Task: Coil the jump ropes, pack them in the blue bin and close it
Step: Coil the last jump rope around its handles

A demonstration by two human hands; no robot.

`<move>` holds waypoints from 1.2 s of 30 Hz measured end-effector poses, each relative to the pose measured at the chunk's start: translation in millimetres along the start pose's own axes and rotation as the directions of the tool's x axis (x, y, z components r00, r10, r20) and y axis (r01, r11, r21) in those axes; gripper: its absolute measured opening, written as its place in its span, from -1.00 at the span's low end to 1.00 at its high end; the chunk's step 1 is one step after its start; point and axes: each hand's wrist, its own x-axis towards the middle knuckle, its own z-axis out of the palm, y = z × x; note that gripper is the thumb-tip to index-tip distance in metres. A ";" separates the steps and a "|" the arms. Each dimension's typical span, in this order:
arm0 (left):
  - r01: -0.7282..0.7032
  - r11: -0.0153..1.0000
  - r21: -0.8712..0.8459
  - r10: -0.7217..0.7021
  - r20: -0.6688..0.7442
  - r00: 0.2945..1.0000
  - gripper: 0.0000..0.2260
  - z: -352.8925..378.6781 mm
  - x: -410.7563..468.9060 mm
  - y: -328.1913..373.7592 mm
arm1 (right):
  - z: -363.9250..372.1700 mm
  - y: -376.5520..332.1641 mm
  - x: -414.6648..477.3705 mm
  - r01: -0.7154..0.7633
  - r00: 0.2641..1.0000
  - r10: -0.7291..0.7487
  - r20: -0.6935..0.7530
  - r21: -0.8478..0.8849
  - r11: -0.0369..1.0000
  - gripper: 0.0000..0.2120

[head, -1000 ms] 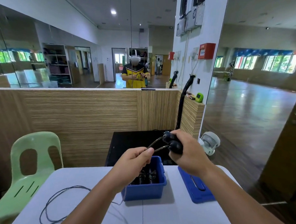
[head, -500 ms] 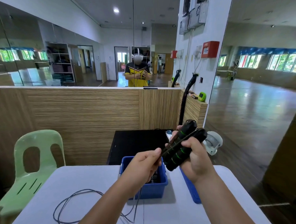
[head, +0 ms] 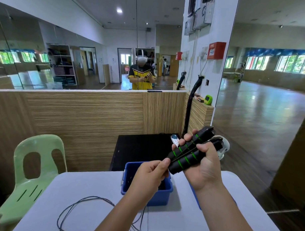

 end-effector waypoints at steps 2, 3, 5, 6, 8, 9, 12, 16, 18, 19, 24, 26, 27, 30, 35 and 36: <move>0.013 0.999 -0.052 -0.013 0.004 1.000 -0.61 -0.2 -0.6 -0.8 | 1.1 0.8 1.1 0.018 1.000 -0.018 -0.015 0.032 0.999 -0.62; 0.018 0.996 -0.083 -0.018 0.007 1.000 -0.62 0.1 -0.8 -1.9 | 1.4 1.3 1.5 0.025 1.000 -0.024 -0.019 0.043 0.999 -0.63; 0.039 0.987 -0.157 -0.038 0.010 0.999 -0.61 2.3 -1.6 -3.7 | 1.3 2.6 1.8 0.031 0.999 -0.030 -0.017 0.057 0.998 -0.66; 0.049 0.980 -0.194 -0.047 0.017 0.999 -0.61 4.3 -2.2 -4.6 | 0.9 3.3 2.1 0.031 0.999 -0.030 -0.014 0.066 0.997 -0.66; 0.060 0.965 -0.257 -0.053 0.033 0.998 -0.60 8.8 -3.3 -6.8 | 0.5 4.8 2.4 0.036 0.999 -0.034 -0.020 0.091 0.995 -0.64; 0.062 0.958 -0.281 -0.055 0.034 0.998 -0.60 11.0 -4.0 -8.4 | 0.8 5.8 2.3 0.038 0.999 -0.036 -0.027 0.105 0.994 -0.65; 0.062 0.941 -0.332 -0.063 0.007 0.998 -0.61 18.3 -5.1 -17.2 | 3.5 10.3 0.3 0.050 0.997 -0.042 -0.066 0.137 0.989 -0.74; 0.081 0.935 -0.346 -0.085 0.005 0.996 -0.59 28.3 -4.3 -30.3 | 6.5 17.2 -3.3 0.040 0.991 -0.010 -0.136 0.218 0.975 -0.85; 0.108 0.933 -0.343 -0.106 0.024 0.994 -0.65 32.3 -3.6 -32.6 | 6.8 19.9 -4.5 0.028 0.988 0.011 -0.152 0.252 0.967 -0.87; 0.123 0.935 -0.333 -0.117 0.039 0.992 -0.68 33.6 -3.0 -35.1 | 6.9 20.8 -4.8 0.027 0.987 0.014 -0.157 0.256 0.966 -0.88; 0.212 0.965 -0.153 -0.183 0.183 0.966 -0.62 20.7 1.7 -44.1 | 9.9 21.5 -9.3 0.003 0.990 0.028 -0.141 0.211 0.978 -0.94; 0.239 0.971 0.004 -0.234 0.211 0.949 -0.65 9.1 7.4 -41.3 | 9.3 21.6 -15.3 -0.030 0.993 0.048 -0.109 0.159 0.987 -0.91; 0.245 0.965 0.093 -0.259 0.200 0.945 -0.73 1.7 10.9 -39.0 | 7.8 22.4 -18.9 -0.052 0.993 0.065 -0.095 0.127 0.990 -0.85; 0.221 0.928 0.301 -0.279 0.166 0.946 -0.78 -20.0 24.3 -29.1 | -0.2 22.1 -27.8 -0.089 0.991 0.094 -0.096 0.053 0.995 -0.66; 0.213 0.937 0.276 -0.257 0.135 0.957 -0.67 -38.3 39.0 -0.8 | -12.9 24.1 -35.7 -0.114 0.963 0.113 -0.246 0.011 0.993 -0.77; 0.201 0.943 0.266 -0.241 0.126 0.962 -0.66 -38.8 40.7 2.6 | -14.2 25.7 -37.4 -0.119 0.953 0.113 -0.280 -0.004 0.993 -0.84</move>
